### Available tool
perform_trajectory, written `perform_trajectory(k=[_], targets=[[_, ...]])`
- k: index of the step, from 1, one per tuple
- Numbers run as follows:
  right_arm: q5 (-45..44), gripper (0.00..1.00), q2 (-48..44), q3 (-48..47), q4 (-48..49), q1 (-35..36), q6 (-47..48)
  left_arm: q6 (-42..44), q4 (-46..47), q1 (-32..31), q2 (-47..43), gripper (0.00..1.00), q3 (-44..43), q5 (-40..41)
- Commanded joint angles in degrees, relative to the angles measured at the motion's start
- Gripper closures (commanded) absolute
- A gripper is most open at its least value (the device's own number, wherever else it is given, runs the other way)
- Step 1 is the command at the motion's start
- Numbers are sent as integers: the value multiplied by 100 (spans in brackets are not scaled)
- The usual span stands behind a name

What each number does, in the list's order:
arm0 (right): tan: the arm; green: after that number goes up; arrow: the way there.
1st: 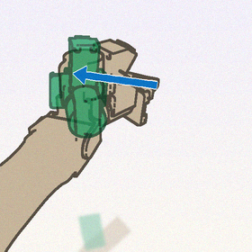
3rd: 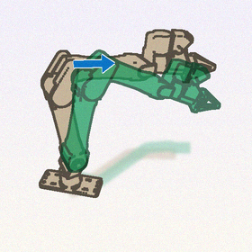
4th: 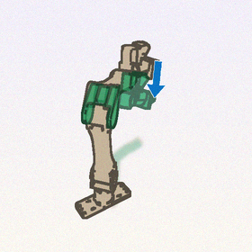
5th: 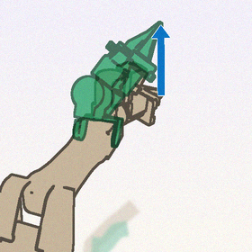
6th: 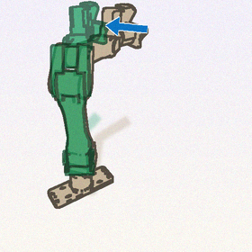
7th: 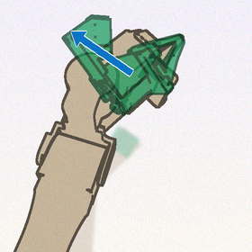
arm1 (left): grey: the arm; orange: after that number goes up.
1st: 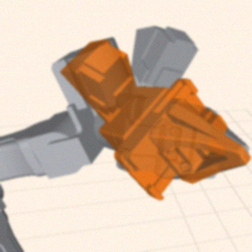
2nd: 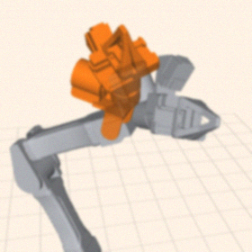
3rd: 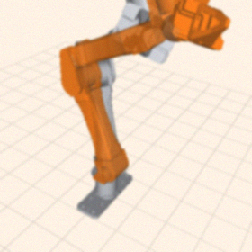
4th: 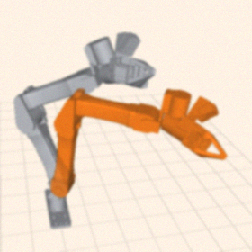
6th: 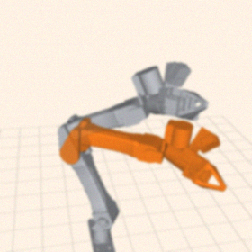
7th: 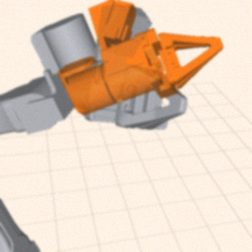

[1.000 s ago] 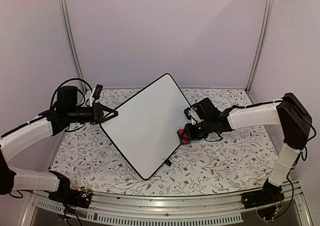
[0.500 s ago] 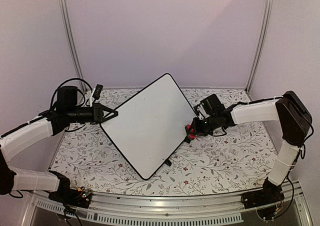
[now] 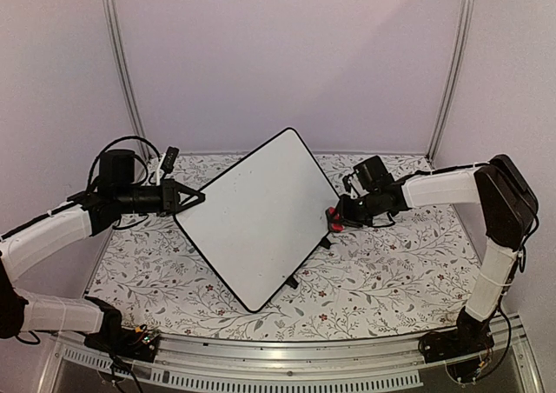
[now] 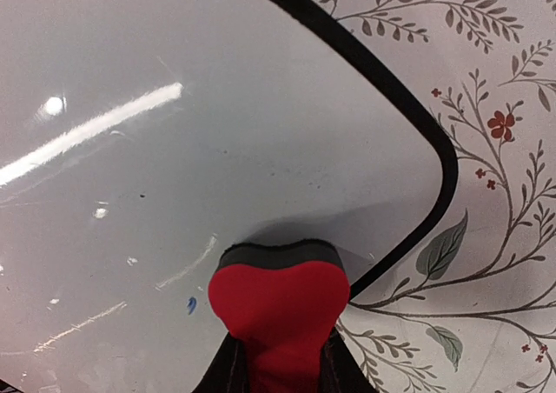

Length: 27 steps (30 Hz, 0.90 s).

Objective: Erase the whiteboard
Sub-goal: Erase the whiteboard at the center of the board.

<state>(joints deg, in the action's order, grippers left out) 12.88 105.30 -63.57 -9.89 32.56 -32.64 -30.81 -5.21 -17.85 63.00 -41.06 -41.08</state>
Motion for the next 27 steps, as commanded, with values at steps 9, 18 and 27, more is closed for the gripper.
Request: perform_trajectory(k=[9, 18, 27], targets=[[376, 100, 77, 190, 543, 374, -172, 301, 15, -74, 61, 100, 71, -506], [353, 100, 5, 228, 523, 585, -238, 295, 15, -74, 45, 100, 72, -497], [321, 100, -144, 529, 626, 813, -449, 302, 20, -71, 39, 100, 66, -500]])
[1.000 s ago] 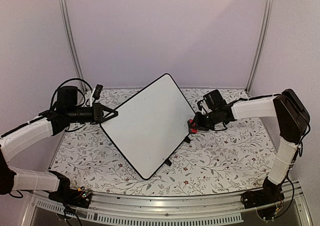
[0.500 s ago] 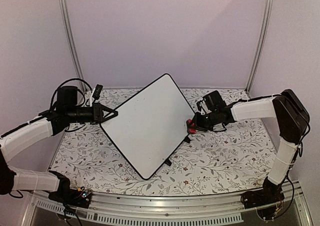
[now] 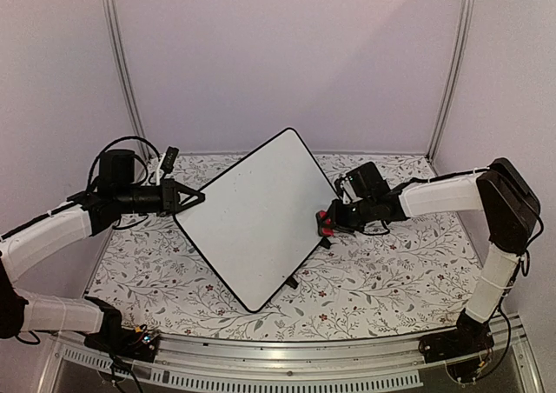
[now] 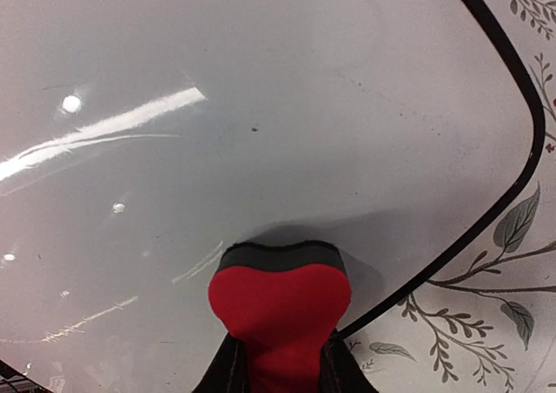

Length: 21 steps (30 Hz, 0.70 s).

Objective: Erase the whiteboard
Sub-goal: Erase the whiteboard at the center of the board.

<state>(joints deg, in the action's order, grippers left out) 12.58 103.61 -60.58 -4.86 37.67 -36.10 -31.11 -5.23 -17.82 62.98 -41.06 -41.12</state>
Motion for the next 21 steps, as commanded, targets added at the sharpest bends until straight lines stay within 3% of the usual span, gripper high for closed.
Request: perform_trajectory(k=[1, 17, 21], targets=[[352, 100, 0, 255, 126, 324, -114, 328, 22, -77, 39, 100, 70, -493], [693, 100, -360, 299, 203, 741, -288, 334, 21, -80, 30, 100, 75, -493], [321, 100, -720, -74, -267, 759, 252, 329, 23, -81, 26, 100, 76, -489]])
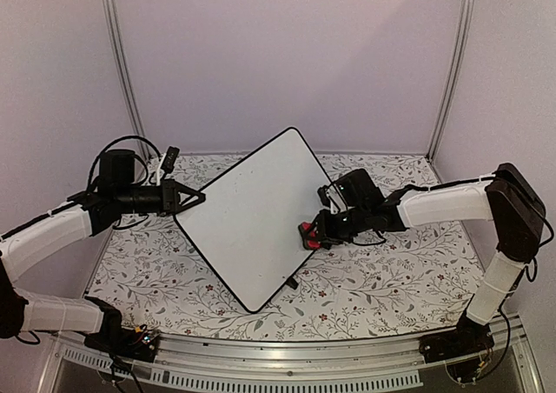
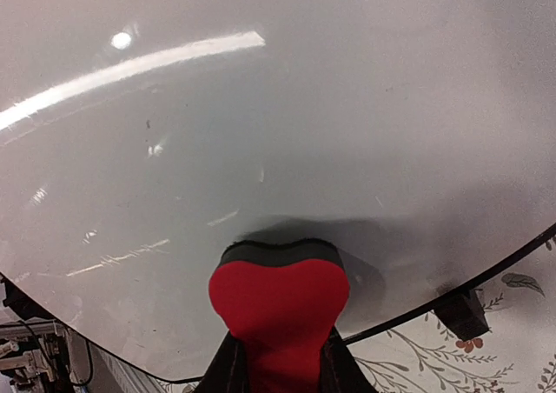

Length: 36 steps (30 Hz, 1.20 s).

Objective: Erase the whiteboard
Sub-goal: Erase the whiteboard at the center of the board.

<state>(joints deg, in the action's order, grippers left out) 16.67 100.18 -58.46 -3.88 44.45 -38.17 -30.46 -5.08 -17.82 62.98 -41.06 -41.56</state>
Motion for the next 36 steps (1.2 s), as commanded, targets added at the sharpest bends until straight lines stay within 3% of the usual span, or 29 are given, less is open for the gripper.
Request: perform_trajectory(k=[1, 7, 11, 17, 21, 28, 36], targets=[[-252, 100, -492, -467, -552, 89, 692, 262, 7, -81, 29, 100, 76, -441], [-1263, 100, -715, -1625, -1552, 93, 1730, 262, 6, -73, 34, 100, 80, -433], [-1494, 100, -474, -2112, -1890, 91, 2176, 266, 5, -78, 31, 100, 80, -427], [-1527, 100, -96, -2296, -1682, 156, 2723, 260, 7, -74, 71, 100, 70, -423], [-2185, 100, 201, -2566, -1637, 374, 2988, 263, 0, -70, 75, 100, 70, -423], [-2817, 100, 246, -2392, -1613, 405, 2740, 260, -1, -9, 54, 80, 57, -405], [-3361, 100, -380, -1548, -1561, 350, 2358, 219, 26, 157, -121, 48, 67, -339]])
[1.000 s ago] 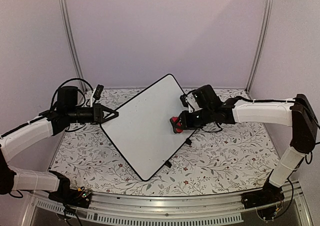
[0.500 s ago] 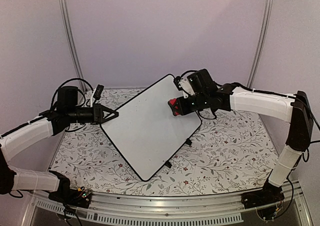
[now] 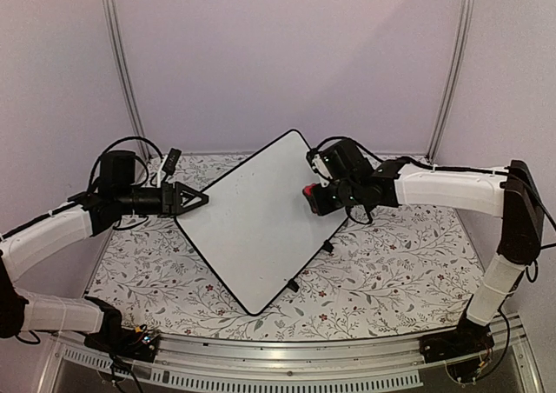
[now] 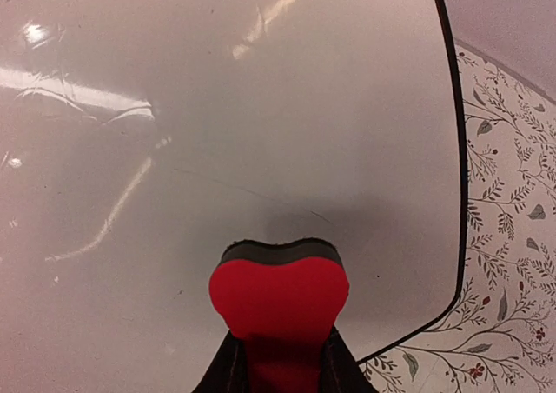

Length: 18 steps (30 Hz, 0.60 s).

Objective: Erase the whiteboard
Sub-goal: Erase the whiteboard at the center of the board, then place the whiteboard eraser at the center of the board.

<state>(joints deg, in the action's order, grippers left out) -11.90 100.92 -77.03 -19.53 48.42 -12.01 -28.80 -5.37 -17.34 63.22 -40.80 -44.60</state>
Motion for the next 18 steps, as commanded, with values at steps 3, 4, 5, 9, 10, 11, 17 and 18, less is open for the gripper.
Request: perform_trajectory(k=[3, 4, 5, 9, 10, 11, 17, 18], targets=[[-573, 100, -762, 748, -25, -260, -529, 42, 52, 144, -230, 31, 62, 45], [-557, 100, -892, 920, -20, -362, -629, 34, 47, 150, -269, 26, 62, 80], [-563, 100, -990, 1105, -16, -454, -791, 32, 38, 152, -313, 20, 63, 129], [-633, 97, -1412, 1803, -40, -850, -1213, 38, -18, 211, -446, 0, 60, 268], [-635, 96, -1500, 1919, -52, -942, -1307, 33, -37, 232, -468, 0, 55, 309], [-623, 95, -1548, 2043, -47, -1039, -1377, 39, -55, 258, -487, 0, 54, 338], [31, 71, -1519, 2611, 225, -1666, -1822, 24, -64, 319, -548, 0, 64, 393], [153, 61, -1481, 2668, 288, -1748, -1862, 24, -63, 321, -540, 0, 71, 395]])
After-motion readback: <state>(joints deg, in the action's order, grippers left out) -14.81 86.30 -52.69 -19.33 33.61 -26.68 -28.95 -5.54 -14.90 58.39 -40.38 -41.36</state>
